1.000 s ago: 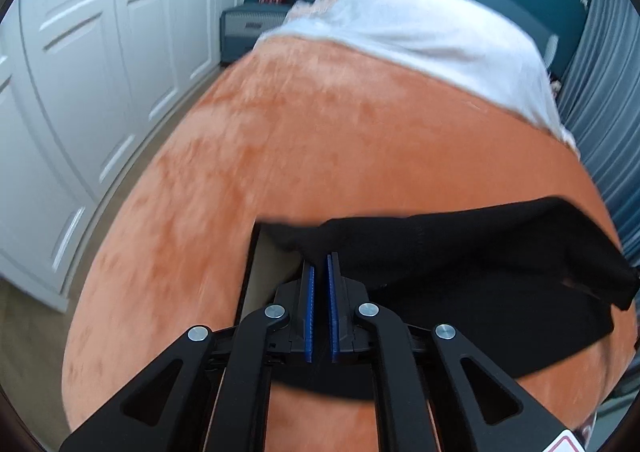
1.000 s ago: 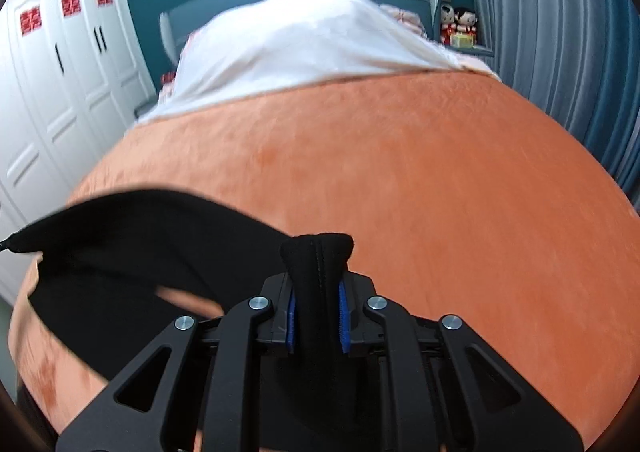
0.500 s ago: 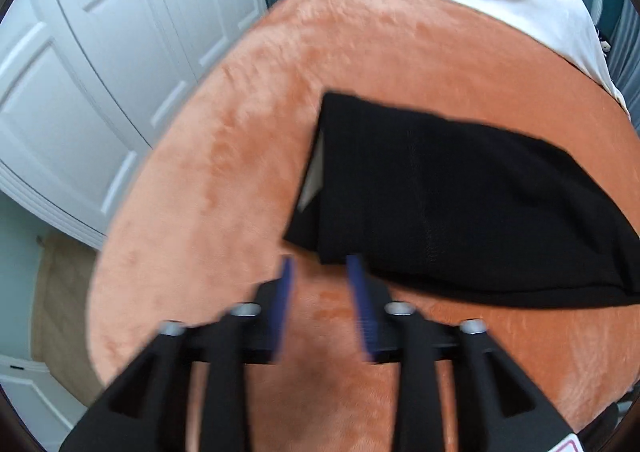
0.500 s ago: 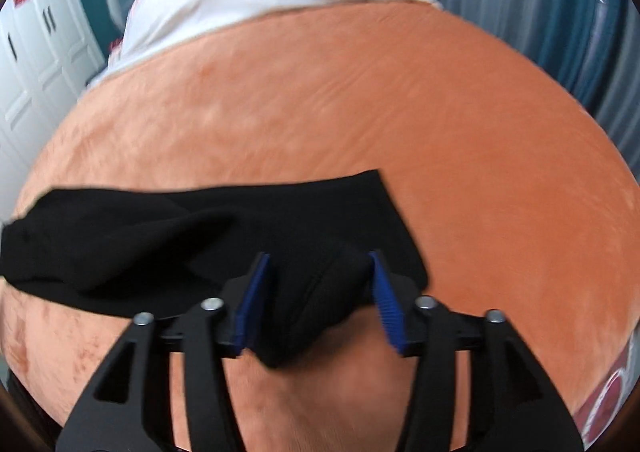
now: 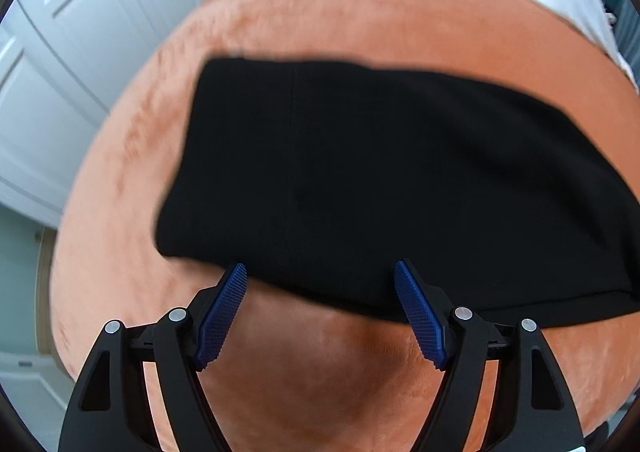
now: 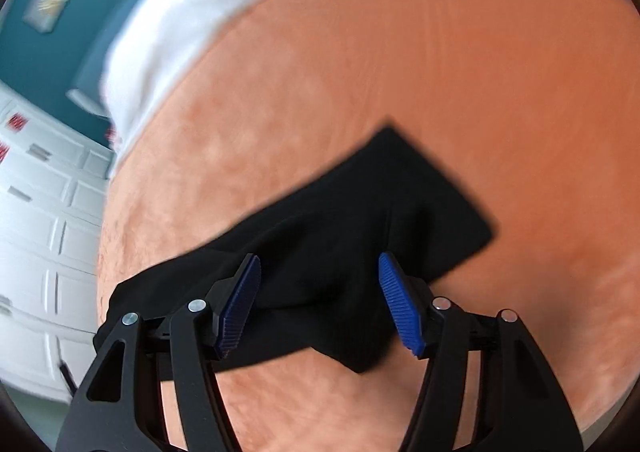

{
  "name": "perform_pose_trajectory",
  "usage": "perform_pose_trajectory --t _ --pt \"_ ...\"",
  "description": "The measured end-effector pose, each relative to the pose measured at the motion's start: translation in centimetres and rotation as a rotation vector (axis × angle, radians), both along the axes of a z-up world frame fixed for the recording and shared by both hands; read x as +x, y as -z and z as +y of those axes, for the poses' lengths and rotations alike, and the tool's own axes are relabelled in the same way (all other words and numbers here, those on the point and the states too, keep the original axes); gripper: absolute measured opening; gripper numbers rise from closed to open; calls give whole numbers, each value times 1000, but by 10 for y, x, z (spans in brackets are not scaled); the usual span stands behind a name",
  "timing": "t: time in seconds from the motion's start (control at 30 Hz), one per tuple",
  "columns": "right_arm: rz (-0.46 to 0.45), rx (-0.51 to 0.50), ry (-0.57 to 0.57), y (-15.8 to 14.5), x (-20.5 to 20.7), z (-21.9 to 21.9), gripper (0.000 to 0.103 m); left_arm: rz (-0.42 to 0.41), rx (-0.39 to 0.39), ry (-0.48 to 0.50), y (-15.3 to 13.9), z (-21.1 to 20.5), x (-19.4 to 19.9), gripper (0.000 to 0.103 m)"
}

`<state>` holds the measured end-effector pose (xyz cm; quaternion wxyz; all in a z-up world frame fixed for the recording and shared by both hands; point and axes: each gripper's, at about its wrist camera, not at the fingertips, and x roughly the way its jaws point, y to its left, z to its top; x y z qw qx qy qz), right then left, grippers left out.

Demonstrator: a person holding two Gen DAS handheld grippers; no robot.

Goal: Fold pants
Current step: 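Lift the waistband with both grippers and fold it over toward the leg hems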

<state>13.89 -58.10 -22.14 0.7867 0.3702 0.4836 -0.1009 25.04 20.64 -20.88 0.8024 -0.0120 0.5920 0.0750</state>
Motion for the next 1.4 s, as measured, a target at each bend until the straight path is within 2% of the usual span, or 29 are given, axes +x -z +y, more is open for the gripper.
perform_pose_trajectory --t 0.07,0.1,0.13,0.23,0.27,0.3,0.33,0.37,0.4,0.43,0.47,0.5,0.57,0.6,0.63,0.67,0.77,0.8,0.9,0.97,1.0,1.03,1.1,1.2,1.27,1.3,1.4 --pt "59 -55 -37 10 18 11 35 51 5 -24 18 5 2 75" --pt "84 -112 -69 9 26 18 14 63 1 -28 25 7 2 75" --pt "75 -151 -97 -1 35 25 11 64 -12 -34 28 9 3 77" --pt "-185 -208 -99 -68 26 28 10 65 -38 -37 29 18 6 79" --pt "-296 -275 -123 -101 17 33 10 66 -30 -21 28 19 7 80" --pt "-325 -395 -154 -121 9 39 10 69 -14 -6 28 19 8 82" --pt "-322 -476 -177 -125 3 42 11 69 2 8 28 19 9 83" --pt "-273 -563 -201 -115 -5 39 17 63 18 23 27 18 10 84" --pt "-179 -600 -189 -95 -11 29 31 59 23 29 27 18 10 84" --pt "-67 -597 -160 -70 -19 15 31 58 23 30 27 18 11 84" --pt "39 -543 -115 -44 -33 -2 31 57 20 26 27 20 13 84" --pt "55 -491 -55 -33 -50 -13 31 57 16 21 27 20 11 84" --pt "-33 -411 28 -36 -72 -18 31 58 15 16 27 23 15 87" --pt "-54 -386 38 -38 -74 -17 35 59 18 14 24 21 8 88" --pt "-69 -355 41 -40 -71 -16 48 60 14 14 24 22 10 88" --pt "-81 -299 34 -41 -58 -13 51 61 9 11 23 24 11 88" --pt "-117 -177 -12 -33 -17 -6 50 56 -7 -11 17 25 10 88" --pt "-113 -161 -22 -26 -1 -2 50 52 -14 -21 16 28 10 88" --pt "-4 -139 -5 7 40 -4 51 50 -27 -40 14 34 10 88" --pt "24 -137 17 24 56 0 45 58 -26 -38 15 37 9 89" --pt "3 -150 21 25 54 3 21 65 -23 -33 15 40 12 91" --pt "-23 -160 18 20 58 8 4 73 -16 -28 15 42 16 93" --pt "-91 -163 33 0 54 11 4 95 -23 -8 17 41 19 93" --pt "-195 -198 42 -53 24 13 4 118 -3 49 16 42 28 93" --pt "-186 -251 27 -68 9 10 4 122 14 91 12 44 34 93" --pt "-138 -279 14 -60 4 8 4 125 8 109 11 46 36 93" --pt "72 -217 -48 14 8 -1 5 110 -10 130 5 49 37 93"
